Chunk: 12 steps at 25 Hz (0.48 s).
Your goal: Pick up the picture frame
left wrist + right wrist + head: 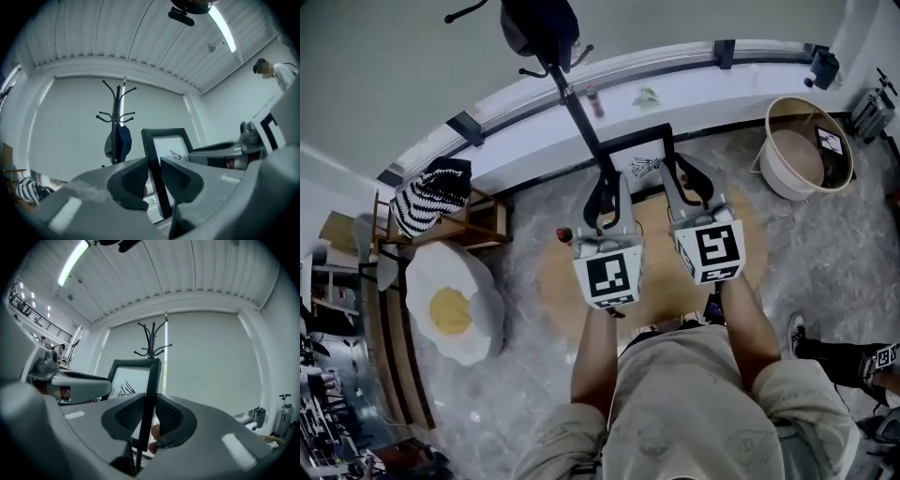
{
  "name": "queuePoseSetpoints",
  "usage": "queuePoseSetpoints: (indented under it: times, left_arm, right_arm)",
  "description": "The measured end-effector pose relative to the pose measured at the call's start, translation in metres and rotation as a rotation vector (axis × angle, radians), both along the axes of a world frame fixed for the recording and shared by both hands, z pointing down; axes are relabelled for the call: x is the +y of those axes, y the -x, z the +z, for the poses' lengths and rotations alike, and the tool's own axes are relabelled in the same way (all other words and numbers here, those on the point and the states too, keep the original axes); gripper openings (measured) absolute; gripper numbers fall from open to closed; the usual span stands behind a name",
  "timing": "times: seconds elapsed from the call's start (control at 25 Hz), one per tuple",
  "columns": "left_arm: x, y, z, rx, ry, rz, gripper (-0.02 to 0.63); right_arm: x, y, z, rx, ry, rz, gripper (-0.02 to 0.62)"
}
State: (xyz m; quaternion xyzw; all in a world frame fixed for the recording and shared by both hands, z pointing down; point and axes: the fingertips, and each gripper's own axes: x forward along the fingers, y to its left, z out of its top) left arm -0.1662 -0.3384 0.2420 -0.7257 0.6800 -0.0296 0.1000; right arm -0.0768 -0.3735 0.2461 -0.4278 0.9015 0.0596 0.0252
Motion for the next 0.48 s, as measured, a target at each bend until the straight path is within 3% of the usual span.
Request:
queuePoseSetpoints:
  times: [0.48]
  left_arm:
    - [0.018, 0.011, -0.089, 0.005, -0.19, -0.027, 0.094]
  right_arm:
    - [0.015, 0.013, -0.09, -0.058, -0.196, -0.03, 0.075]
